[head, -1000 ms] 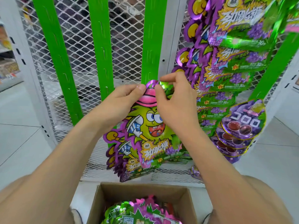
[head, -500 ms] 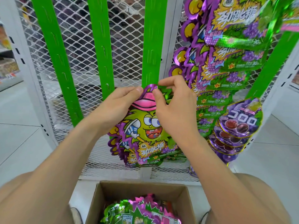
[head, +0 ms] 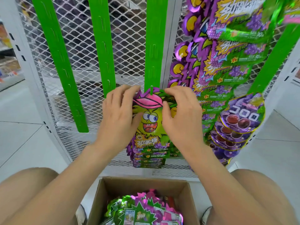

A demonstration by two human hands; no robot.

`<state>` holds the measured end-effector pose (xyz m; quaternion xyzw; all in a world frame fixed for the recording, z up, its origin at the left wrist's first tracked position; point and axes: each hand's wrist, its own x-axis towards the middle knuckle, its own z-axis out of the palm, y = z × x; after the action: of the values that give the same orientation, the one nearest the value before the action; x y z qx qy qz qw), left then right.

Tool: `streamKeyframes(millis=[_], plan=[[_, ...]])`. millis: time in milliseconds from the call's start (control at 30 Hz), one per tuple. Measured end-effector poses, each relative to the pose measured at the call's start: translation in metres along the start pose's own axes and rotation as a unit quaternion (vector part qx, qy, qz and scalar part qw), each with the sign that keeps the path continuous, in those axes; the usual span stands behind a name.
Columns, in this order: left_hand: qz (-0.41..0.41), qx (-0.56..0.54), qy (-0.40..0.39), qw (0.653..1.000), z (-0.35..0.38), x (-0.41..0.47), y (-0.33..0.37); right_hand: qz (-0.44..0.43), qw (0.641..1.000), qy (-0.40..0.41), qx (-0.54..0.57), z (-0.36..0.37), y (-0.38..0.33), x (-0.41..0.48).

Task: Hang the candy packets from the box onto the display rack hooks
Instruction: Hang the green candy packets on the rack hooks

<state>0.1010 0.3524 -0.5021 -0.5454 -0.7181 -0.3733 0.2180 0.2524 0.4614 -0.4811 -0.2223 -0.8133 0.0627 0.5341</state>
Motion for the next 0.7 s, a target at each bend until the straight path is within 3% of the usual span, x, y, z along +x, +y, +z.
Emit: streamKeyframes(millis=[100, 133, 200, 300, 433, 467, 533, 700], plan=[[0.070, 0.022, -0.003, 0.997, 0.004, -0.015, 0.005, -0.027, 0.999, -0.019, 0.003, -0.005, 0.000, -0.029], [0.090, 0.003, -0.050, 0.995, 0.008, -0.020, 0.004, -0.018, 0.998, -0.061, 0.012, -0.006, 0.001, -0.041], [0.088, -0.044, -0.225, 0.969, 0.017, -0.032, 0.001, 0.054, 0.976, -0.209, 0.005, -0.005, 0.008, -0.060], [0.073, -0.029, -0.470, 0.879, 0.032, -0.055, -0.004, 0.161, 0.867, -0.471, -0.041, 0.004, 0.030, -0.092], [0.055, 0.015, -0.604, 0.795, 0.049, -0.086, -0.010, 0.169, 0.698, -0.692, -0.081, 0.029, 0.057, -0.150], [0.051, 0.025, -0.622, 0.781, 0.053, -0.093, -0.011, 0.174, 0.663, -0.722, -0.089, 0.035, 0.061, -0.167], [0.054, 0.049, -0.645, 0.761, 0.060, -0.105, -0.014, 0.201, 0.633, -0.740, -0.104, 0.046, 0.068, -0.199], [0.069, 0.072, -0.668, 0.737, 0.074, -0.126, -0.024, 0.293, 0.648, -0.699, -0.075, 0.077, 0.083, -0.290]])
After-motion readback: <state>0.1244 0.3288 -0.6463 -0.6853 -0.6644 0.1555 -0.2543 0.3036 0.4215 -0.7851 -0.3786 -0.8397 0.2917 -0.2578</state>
